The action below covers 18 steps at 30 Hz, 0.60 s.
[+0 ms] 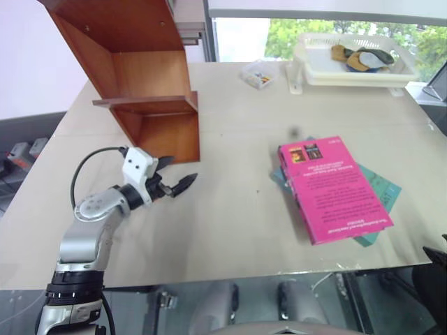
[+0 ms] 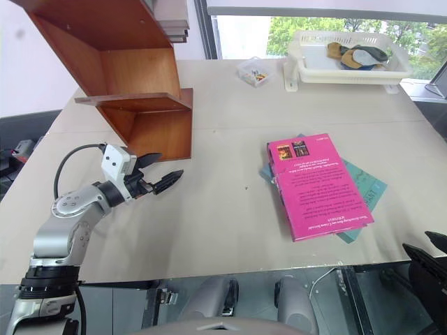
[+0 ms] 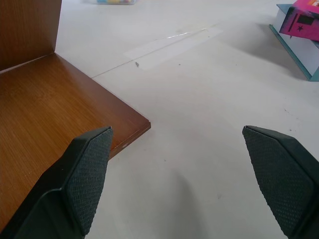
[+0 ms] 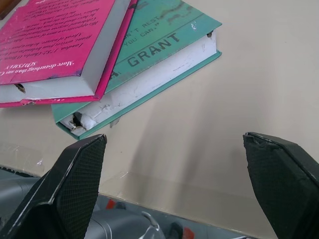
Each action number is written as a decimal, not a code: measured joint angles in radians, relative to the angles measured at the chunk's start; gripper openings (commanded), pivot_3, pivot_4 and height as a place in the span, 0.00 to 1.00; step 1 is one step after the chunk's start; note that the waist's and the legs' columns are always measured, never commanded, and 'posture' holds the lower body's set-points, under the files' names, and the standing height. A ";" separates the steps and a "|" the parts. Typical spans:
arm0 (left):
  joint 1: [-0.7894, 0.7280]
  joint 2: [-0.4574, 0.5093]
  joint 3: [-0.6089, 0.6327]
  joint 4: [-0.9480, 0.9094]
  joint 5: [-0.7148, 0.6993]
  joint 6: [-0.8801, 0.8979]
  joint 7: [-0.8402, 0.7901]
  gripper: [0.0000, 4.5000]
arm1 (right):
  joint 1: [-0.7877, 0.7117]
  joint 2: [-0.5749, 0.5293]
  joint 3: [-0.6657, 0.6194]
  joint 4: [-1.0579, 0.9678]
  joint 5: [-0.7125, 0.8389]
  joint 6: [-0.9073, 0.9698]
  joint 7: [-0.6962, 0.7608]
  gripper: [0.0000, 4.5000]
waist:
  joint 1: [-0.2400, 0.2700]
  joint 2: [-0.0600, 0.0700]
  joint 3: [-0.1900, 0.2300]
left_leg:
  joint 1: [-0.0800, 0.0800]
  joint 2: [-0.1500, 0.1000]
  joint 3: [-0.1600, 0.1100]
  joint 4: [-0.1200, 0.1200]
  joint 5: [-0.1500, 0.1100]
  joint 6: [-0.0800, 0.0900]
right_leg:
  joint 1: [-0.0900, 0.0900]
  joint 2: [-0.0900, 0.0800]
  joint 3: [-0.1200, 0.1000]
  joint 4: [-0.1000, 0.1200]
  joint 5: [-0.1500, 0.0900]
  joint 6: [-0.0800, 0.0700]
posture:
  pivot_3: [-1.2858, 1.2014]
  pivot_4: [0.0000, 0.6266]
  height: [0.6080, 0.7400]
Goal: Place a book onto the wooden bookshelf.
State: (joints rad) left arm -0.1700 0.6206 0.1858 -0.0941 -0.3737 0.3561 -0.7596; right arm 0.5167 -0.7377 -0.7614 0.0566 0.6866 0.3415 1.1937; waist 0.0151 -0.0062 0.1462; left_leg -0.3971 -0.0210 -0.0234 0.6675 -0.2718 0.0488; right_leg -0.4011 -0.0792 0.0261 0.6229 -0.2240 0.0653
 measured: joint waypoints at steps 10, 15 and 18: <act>-0.027 -0.017 0.000 0.019 -0.002 -0.001 -0.004 1.00 | -0.013 0.000 -0.002 0.000 0.006 -0.014 0.002 1.00 | 0.000 0.000 0.000 | 0.000 0.000 0.000 0.000 0.000 0.000 | 0.000 0.000 0.000 0.000 0.000 0.000 | 0.52 0.24 1.00; -0.027 -0.017 0.000 0.019 -0.003 0.002 -0.012 1.00 | -0.015 0.000 -0.004 0.000 0.017 -0.018 0.000 1.00 | 0.000 0.000 0.000 | 0.000 0.000 0.000 0.000 0.000 0.000 | 0.000 0.000 0.000 0.000 0.000 0.000 | 0.52 0.24 1.00; -0.025 -0.017 0.000 0.018 -0.004 0.008 -0.017 1.00 | -0.015 0.000 -0.004 0.000 0.018 -0.018 0.000 1.00 | 0.000 0.000 0.000 | 0.000 0.000 0.000 0.000 0.000 0.000 | 0.000 0.000 0.000 0.000 0.000 0.000 | 0.52 0.24 1.00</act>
State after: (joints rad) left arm -0.1952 0.6037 0.1857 -0.0766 -0.3776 0.3636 -0.7771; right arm 0.5019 -0.7377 -0.7658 0.0571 0.7049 0.3230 1.1941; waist 0.0156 -0.0063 0.1463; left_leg -0.3970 -0.0210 -0.0236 0.6676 -0.2717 0.0488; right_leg -0.4009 -0.0789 0.0257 0.6229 -0.2240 0.0653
